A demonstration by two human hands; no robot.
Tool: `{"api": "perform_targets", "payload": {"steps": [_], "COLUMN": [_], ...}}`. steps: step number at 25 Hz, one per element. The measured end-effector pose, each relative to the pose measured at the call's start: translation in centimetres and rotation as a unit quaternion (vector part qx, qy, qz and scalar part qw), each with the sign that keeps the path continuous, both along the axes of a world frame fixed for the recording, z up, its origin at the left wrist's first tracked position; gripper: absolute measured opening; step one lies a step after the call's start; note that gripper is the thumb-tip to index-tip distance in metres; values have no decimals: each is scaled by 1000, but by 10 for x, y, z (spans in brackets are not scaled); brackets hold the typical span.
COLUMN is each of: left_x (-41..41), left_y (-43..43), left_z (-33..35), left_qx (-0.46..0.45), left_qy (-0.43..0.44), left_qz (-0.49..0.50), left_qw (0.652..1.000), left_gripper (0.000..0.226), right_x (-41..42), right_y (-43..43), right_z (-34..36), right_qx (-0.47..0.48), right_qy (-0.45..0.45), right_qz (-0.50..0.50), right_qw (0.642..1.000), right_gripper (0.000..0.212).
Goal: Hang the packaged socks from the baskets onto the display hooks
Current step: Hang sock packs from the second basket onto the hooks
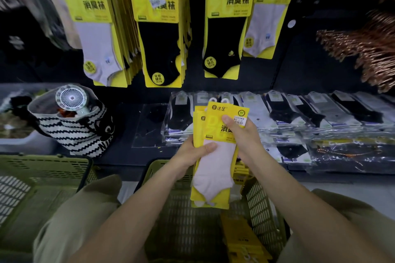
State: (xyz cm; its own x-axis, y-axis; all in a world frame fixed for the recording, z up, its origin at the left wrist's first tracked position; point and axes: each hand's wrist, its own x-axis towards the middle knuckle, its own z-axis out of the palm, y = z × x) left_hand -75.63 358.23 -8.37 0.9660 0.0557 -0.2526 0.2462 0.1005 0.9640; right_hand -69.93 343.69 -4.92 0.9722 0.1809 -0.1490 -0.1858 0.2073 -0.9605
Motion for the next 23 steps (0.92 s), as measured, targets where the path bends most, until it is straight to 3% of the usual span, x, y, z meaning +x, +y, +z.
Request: {"api": "perform_targets", "payload": {"steps": [3,7,12,16,20,23], "left_x": [-4,4,10,12,19,26], "left_y": [-2,0,4,-2,-3,1], "left_z": [6,23,43,52,66,80], "left_qx": [-29,-3,13,-38,-32,-22], "left_qy": [-32,-58,-64,-79,-104,-128], "left_qz": [39,63,71,67,84,84], "left_qw": [998,996,995,994,990,988], "left_gripper": [45,36,46,68,53,47], "right_x": [-6,8,31,38,44,52], "right_y": [4,-3,-8,-2,-2,0], "right_z": [21,69,111,115,124,135], "right_qx": [-50,-113,-258,-221,-193,-188], "right_qy": [-75,-183,-266,-253,-261,-277], "right_qz": [10,0,31,-31,1,-38], "right_qw": [996,977,929,941,946,942], "right_gripper": [32,5,21,22,18,21]}}
